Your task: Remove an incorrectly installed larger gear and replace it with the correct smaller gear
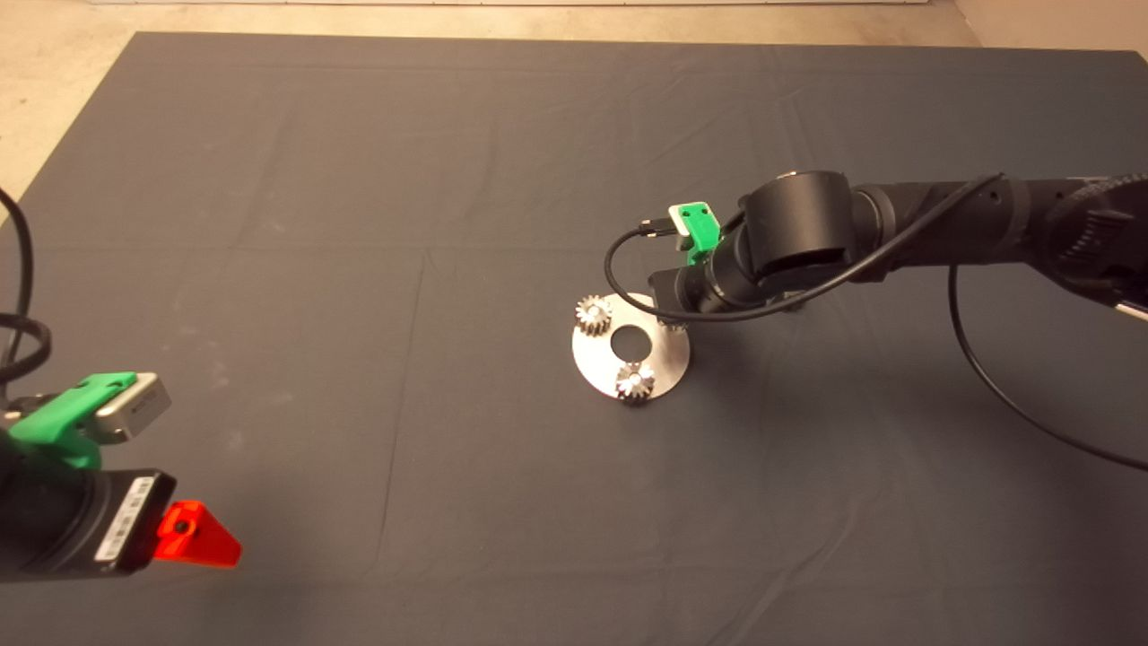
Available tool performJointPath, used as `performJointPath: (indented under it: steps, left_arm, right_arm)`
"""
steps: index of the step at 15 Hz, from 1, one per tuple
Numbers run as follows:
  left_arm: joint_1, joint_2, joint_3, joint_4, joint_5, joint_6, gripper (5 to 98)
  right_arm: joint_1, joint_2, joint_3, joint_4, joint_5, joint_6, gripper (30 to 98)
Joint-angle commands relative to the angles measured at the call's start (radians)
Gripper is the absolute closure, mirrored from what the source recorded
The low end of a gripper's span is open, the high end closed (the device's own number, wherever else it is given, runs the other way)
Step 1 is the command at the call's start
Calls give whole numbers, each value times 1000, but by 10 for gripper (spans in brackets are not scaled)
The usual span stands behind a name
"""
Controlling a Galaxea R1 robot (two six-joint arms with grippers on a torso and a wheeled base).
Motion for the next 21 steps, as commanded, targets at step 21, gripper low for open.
performJointPath:
  steps: [21]
  left_arm:
    - [-1, -26, -3, 9, 133, 21, 54]
  right_arm:
    - [11, -15, 28, -15, -141, 5, 892]
